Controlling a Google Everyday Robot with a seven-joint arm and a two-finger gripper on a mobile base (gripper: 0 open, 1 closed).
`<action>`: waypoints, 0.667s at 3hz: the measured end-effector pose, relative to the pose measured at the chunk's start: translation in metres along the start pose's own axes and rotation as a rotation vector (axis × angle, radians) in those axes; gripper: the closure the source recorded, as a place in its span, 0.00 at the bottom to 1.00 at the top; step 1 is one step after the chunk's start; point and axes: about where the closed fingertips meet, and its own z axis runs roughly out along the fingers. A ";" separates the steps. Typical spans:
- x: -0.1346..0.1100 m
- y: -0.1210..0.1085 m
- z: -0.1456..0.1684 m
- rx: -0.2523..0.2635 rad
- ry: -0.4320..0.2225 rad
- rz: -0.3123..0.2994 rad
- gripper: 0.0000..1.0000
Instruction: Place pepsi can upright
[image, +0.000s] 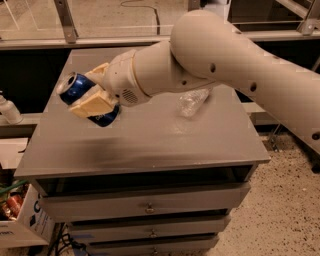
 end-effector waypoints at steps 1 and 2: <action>-0.003 0.003 -0.001 -0.002 -0.007 -0.070 1.00; -0.003 0.003 -0.001 -0.002 -0.006 -0.069 1.00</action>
Offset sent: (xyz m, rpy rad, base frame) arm -0.0039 0.0002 0.0028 -0.0023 -0.0609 0.0326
